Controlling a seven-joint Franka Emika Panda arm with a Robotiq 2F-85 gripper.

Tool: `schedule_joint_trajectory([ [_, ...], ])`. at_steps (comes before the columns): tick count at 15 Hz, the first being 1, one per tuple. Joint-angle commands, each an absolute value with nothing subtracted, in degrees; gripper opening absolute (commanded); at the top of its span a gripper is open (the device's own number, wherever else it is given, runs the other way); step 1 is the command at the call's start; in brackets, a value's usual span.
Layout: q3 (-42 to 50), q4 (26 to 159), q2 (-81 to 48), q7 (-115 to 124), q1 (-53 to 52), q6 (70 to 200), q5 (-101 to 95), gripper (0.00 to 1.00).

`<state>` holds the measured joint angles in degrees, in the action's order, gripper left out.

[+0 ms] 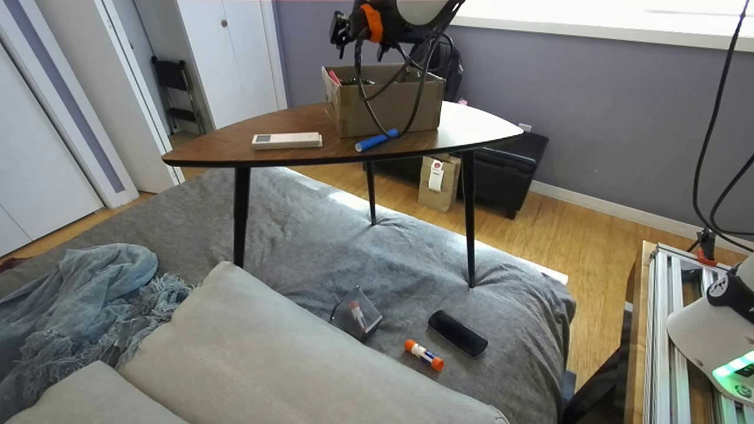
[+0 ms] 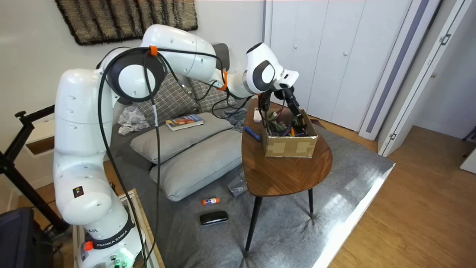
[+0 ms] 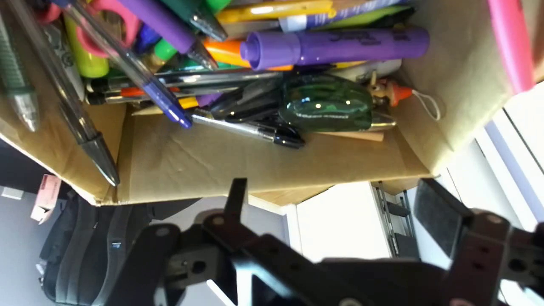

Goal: Pick up the dark object from the table and put it in the cardboard box

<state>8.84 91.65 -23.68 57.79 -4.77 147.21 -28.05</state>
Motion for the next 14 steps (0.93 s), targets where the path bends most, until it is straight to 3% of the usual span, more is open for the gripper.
schedule_joint_trajectory([
  [1,8.34,94.56,-18.62,52.34,-5.46,144.93,-25.14,1.0],
  [7,2.72,100.92,-9.19,36.7,-5.0,142.61,-16.57,1.0],
  [14,-1.29,105.79,-1.91,20.89,-3.88,128.52,0.72,1.0],
])
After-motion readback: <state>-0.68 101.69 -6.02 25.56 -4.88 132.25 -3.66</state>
